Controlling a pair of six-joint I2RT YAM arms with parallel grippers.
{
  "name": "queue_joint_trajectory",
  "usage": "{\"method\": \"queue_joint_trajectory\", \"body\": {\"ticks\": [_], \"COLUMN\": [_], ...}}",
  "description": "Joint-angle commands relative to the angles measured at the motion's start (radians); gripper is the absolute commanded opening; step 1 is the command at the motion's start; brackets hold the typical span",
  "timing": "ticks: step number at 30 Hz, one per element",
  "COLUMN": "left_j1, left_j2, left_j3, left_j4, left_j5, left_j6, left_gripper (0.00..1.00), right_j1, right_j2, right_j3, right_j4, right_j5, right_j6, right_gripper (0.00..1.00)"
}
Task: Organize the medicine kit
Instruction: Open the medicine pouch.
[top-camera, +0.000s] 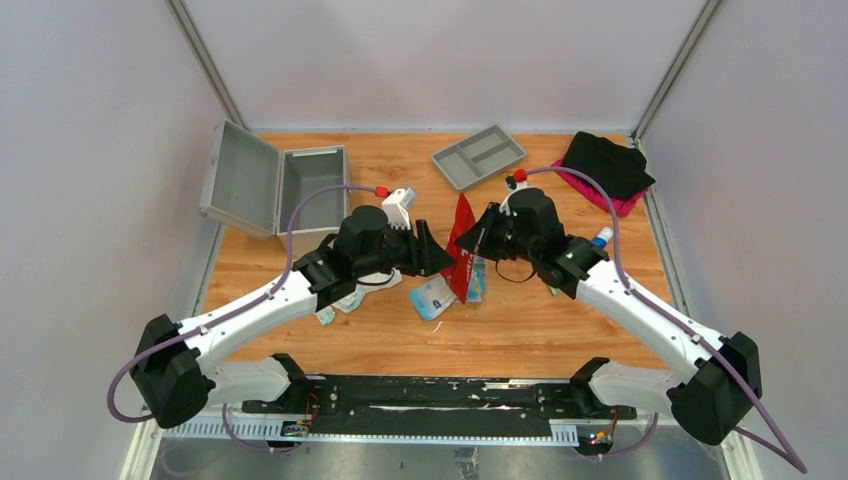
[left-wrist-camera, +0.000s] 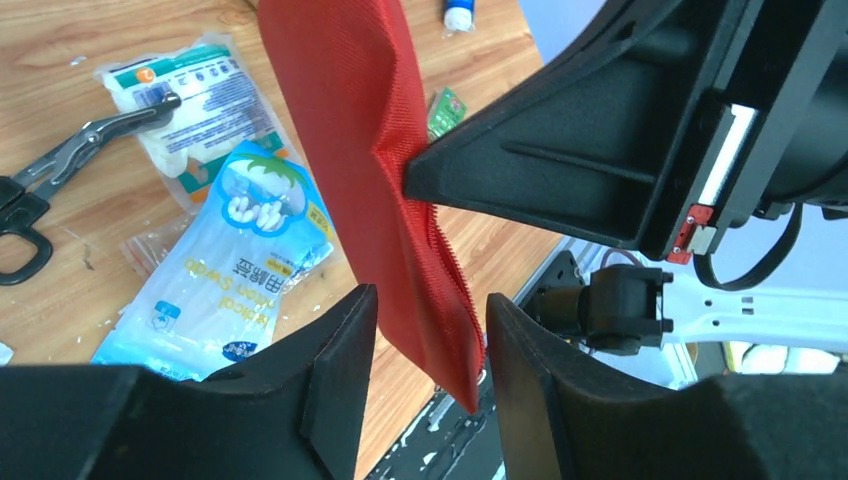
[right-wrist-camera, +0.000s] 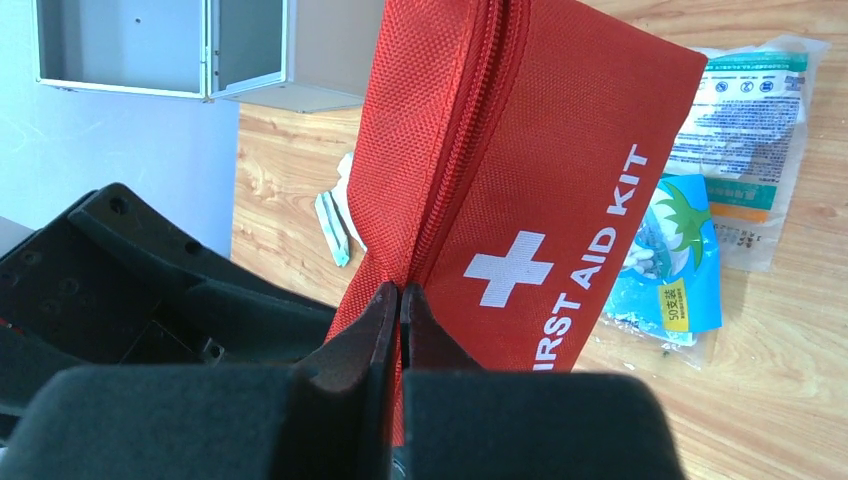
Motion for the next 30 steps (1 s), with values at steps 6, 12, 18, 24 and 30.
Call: {"method": "queue_joint_trajectory", "body": {"ticks": [6, 12, 18, 24, 30], "left_j1": [-0.029, -0.03, -0.059, -0.104, -0.128], "left_j2": [-0.003, -0.023, -0.028, -0.018, -0.005], "left_j3": [0.026, 0.045, 0.089, 0.119, 0.12], "left_j4": [0.023, -0.046, -0.135, -0.17, -0.18], "left_j5": [-0.004, -0.059, -0.146, -0.205, -0.213], "left_j6": [0.021, 0.072, 0.143, 0.181, 0.197], "left_gripper": [0.13, 0.0, 0.0, 0.0, 0.0], "right_j1": [0.02, 0.02, 0.02, 0.02, 0.021], "right_j2": [-0.023, -0.083, -0.08, -0.042, -0.026], "right_j3": [-0.003, 0.002, 0.024, 0.045, 0.056], "right_j4": [0.005, -0.089, -0.154, -0.192, -0.185], "right_j5": [0.047, 0.155, 0.212, 0.221, 0.192], "right_j6": [0.007, -0.015, -0.017, -0.008, -0.002], "right_gripper": [0.02, 0.37, 0.44, 0.45, 0.45]}}
